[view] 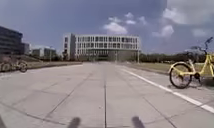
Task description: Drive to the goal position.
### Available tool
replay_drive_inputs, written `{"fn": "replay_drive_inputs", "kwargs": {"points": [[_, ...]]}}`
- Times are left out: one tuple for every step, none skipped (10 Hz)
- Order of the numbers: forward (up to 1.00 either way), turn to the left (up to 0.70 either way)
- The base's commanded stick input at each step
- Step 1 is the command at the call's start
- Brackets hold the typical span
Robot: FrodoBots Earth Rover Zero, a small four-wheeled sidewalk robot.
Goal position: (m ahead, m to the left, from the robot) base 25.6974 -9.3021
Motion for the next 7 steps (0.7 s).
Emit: {"fn": "replay_drive_inputs", "kwargs": {"points": [[0.7,0.0],[0.7,0.0],[0.7,0.0],[0.7,0.0],[0.7,0.0],[0.7,0.0],[0.7,0.0]]}}
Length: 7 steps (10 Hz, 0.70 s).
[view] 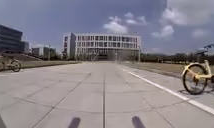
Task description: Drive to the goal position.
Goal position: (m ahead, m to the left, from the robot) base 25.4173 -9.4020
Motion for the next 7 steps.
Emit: {"fn": "replay_drive_inputs", "kwargs": {"points": [[0.7,0.0],[0.7,0.0],[0.7,0.0],[0.7,0.0],[0.7,0.0],[0.7,0.0],[0.7,0.0]]}}
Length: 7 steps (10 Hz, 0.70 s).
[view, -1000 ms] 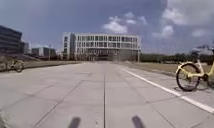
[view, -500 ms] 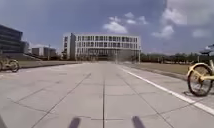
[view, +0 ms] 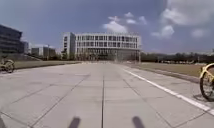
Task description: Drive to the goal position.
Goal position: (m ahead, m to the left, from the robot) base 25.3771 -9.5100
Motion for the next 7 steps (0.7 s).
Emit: {"fn": "replay_drive_inputs", "kwargs": {"points": [[0.7,0.0],[0.7,0.0],[0.7,0.0],[0.7,0.0],[0.7,0.0],[0.7,0.0],[0.7,0.0]]}}
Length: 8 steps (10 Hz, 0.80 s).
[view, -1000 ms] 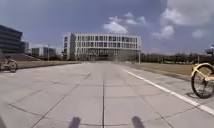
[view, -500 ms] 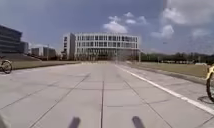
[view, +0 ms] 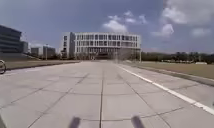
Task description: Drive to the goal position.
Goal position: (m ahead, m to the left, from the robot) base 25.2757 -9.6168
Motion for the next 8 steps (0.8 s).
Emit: {"fn": "replay_drive_inputs", "kwargs": {"points": [[0.7,0.0],[0.7,0.0],[0.7,0.0],[0.7,0.0],[0.7,0.0],[0.7,0.0],[0.7,0.0],[0.7,0.0]]}}
